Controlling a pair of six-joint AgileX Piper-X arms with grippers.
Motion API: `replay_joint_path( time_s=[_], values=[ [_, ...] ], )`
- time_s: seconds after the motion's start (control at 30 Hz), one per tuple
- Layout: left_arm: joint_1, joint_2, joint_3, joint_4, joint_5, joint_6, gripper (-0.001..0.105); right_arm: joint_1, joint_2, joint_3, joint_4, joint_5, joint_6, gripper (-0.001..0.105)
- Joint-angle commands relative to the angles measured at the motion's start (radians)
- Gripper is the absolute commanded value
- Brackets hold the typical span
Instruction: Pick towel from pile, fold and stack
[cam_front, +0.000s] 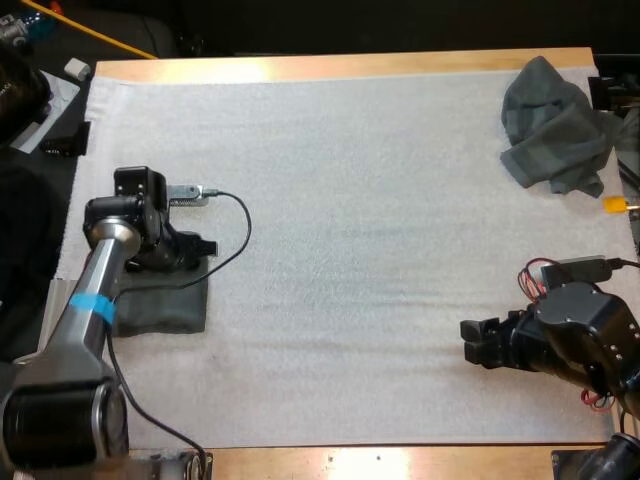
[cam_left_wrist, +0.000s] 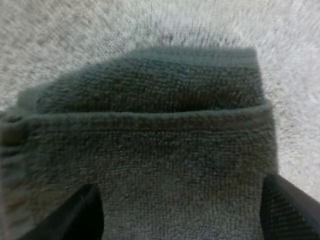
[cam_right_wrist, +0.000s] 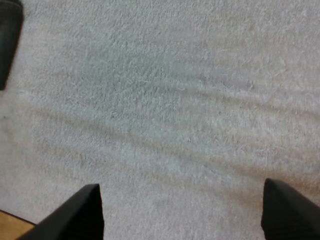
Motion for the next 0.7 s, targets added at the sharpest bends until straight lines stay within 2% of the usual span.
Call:
replay_joint_path(
  time_s=[0.0,0.23,0.3,0.37,0.53,0.67],
  values=[
    [0.003,0.049,-0.002,-0.010,-0.006,-0.010,0.063,0.001,-0.003,-0.006,-0.003,-0.012,0.003,0.064],
    [0.007,0.104,-0.001,0.020,0.074,-0.005,0.063,0.000,-0.003,-0.005,-0.015,-0.026,0.007,0.064],
    [0.006,0.086,0.011,0.038,0.018,-0.001,0.063,0.000,-0.002,-0.005,-0.010,-0.018,0.006,0.064],
    [0.007,0.076,0.034,0.049,0.000,0.001,0.063,0.001,-0.004,-0.005,-0.012,-0.020,0.007,0.064],
    [0.007,0.049,0.098,0.045,-0.009,0.006,0.063,0.000,-0.002,-0.007,-0.019,-0.028,0.010,0.064],
    [0.006,0.021,0.110,0.059,-0.003,0.010,0.063,0.000,-0.003,-0.007,-0.019,-0.035,0.011,0.064]
  ],
)
